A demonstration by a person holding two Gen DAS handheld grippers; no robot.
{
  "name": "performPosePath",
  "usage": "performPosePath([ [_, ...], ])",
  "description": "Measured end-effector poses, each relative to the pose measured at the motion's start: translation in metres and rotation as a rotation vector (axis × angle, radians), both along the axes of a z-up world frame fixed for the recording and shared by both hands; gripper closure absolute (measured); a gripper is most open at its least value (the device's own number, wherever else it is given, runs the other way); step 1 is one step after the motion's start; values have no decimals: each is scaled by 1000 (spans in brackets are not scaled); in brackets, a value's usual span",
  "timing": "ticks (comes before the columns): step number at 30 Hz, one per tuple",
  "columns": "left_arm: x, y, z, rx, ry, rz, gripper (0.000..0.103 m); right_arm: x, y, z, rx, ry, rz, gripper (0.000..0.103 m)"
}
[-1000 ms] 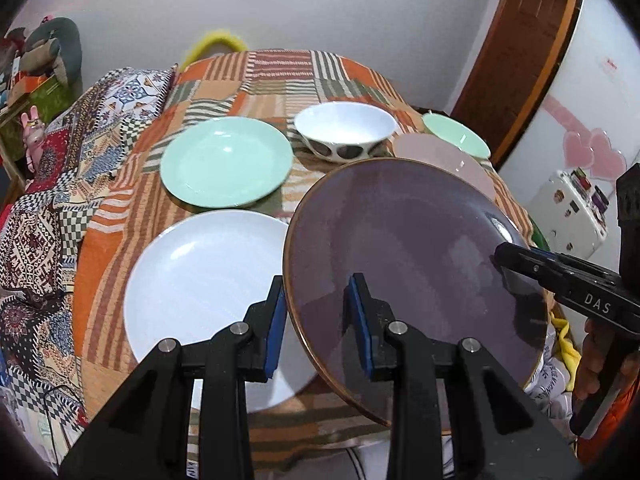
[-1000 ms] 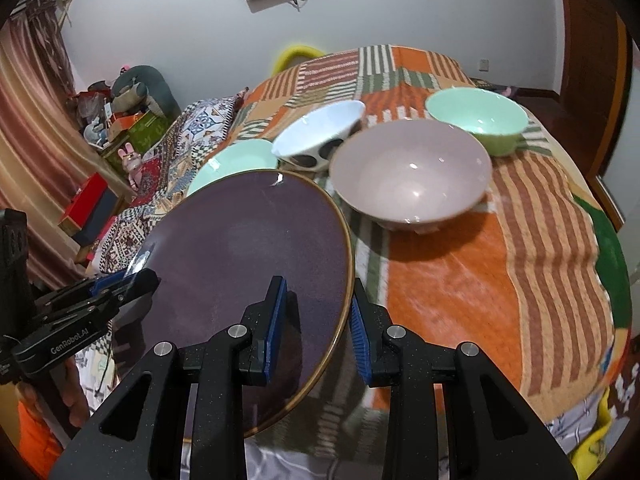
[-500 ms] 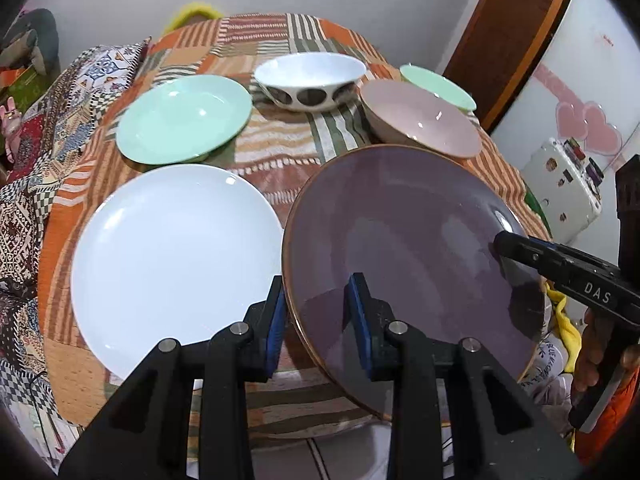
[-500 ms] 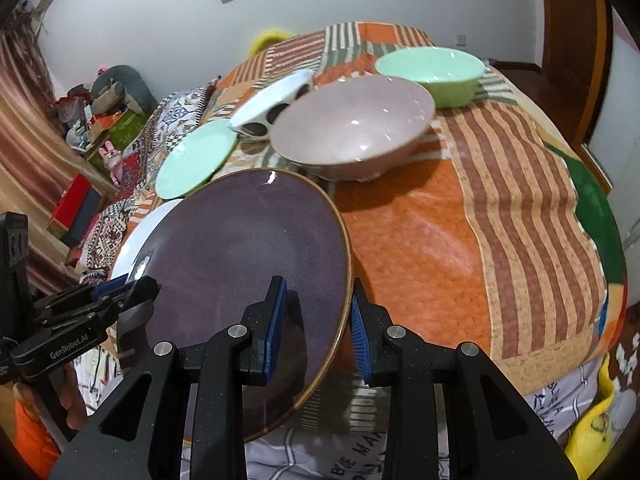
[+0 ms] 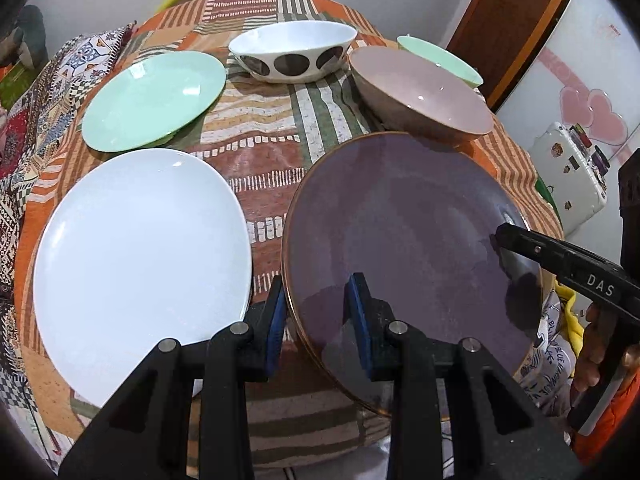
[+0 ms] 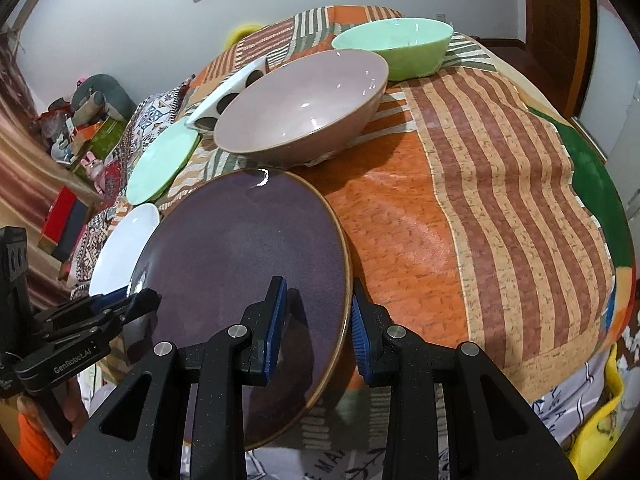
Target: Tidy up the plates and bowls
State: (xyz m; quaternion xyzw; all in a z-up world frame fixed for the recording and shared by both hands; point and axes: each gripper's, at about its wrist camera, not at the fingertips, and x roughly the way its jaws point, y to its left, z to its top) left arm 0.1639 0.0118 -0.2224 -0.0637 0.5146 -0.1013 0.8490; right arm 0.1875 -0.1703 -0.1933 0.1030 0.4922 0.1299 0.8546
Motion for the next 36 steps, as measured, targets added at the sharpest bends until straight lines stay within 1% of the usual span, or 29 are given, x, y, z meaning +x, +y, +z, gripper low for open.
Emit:
performPosePath([
  [3, 5, 1, -4, -10, 12, 4, 72, 0, 1, -1, -1, 3, -1, 75],
  [11, 7, 1, -9, -5, 6, 8, 72, 2, 4, -6, -7, 11, 5, 74],
  [13, 7, 1, -10, -6, 5, 8, 72, 2, 5, -7, -8, 9, 8, 73],
  [17, 7, 2, -10, -5, 7, 12, 72, 3, 8, -6, -24, 8, 17, 72],
  [19, 4, 0, -6, 28, -19, 10, 72, 4, 8, -5, -26, 11, 23, 72],
  [22, -1, -3, 3, 60, -56, -4, 72, 3, 6, -2, -29, 17, 26, 67],
  [24, -4, -2, 8, 68, -71, -5, 72, 1, 4, 1, -44, 12, 21, 63],
  [29, -13, 8, 24, 51, -109, 20, 72, -4, 1, 12, -44, -8, 20, 62],
  [35, -25, 25, 52, 71, -192, 63, 71, -11, 7, 36, -61, -78, 23, 60],
  [36, -28, 31, 57, 77, -208, 74, 68, -10, 11, 41, -60, -92, 24, 59],
])
